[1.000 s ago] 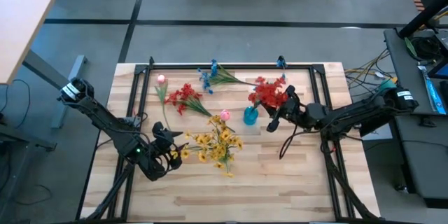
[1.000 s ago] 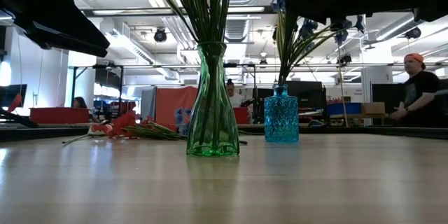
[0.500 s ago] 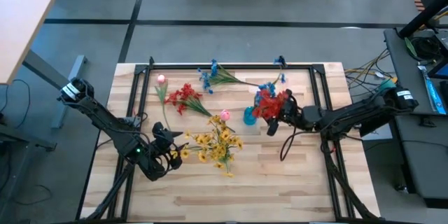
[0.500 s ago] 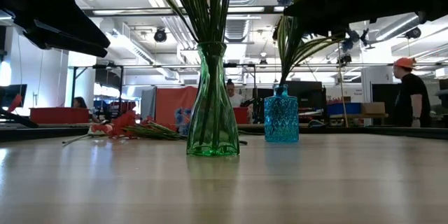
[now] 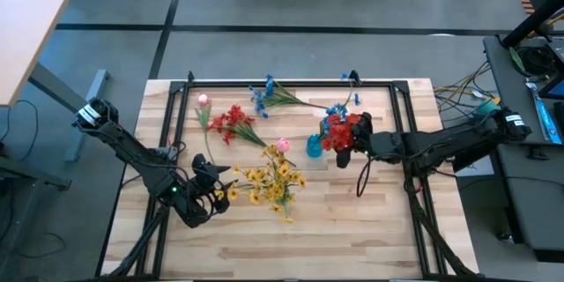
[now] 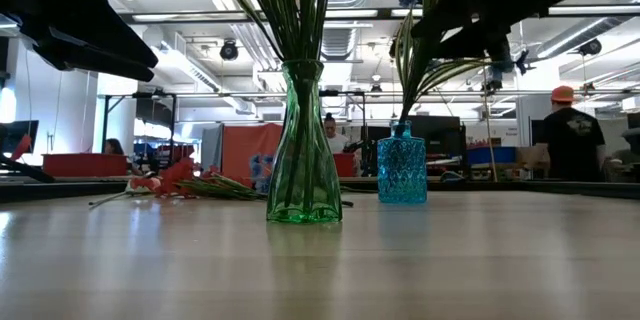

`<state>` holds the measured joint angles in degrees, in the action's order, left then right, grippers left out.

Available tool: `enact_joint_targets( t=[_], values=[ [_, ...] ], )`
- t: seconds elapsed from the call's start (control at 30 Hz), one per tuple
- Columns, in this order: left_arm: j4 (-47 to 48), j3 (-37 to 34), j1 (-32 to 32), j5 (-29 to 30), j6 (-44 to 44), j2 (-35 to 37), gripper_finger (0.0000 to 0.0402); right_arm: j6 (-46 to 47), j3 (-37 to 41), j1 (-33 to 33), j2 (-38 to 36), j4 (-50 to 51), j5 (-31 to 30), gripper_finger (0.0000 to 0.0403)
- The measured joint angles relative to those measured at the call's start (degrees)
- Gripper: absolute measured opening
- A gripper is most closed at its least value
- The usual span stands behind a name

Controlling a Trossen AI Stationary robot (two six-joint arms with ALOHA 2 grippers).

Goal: Sort flowers into vase by color
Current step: Put the right red flowers into the blue flower vase

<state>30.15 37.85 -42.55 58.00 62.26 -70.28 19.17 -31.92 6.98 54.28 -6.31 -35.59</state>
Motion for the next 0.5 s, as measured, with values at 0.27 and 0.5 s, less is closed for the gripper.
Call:
enact_joint_targets(
  t=[0.27, 0.5],
  values=[
    [0.0, 0.0, 0.0, 0.0, 0.0, 0.0, 0.0224, 5.0, -7.4, 0.0, 0.6, 14.4, -0.5, 0.0328],
    [-0.1, 0.0, 0.3, 0.0, 0.0, 0.0, 0.0224, 5.3, -11.5, -0.4, 4.0, 16.5, -0.4, 0.0331]
  ],
)
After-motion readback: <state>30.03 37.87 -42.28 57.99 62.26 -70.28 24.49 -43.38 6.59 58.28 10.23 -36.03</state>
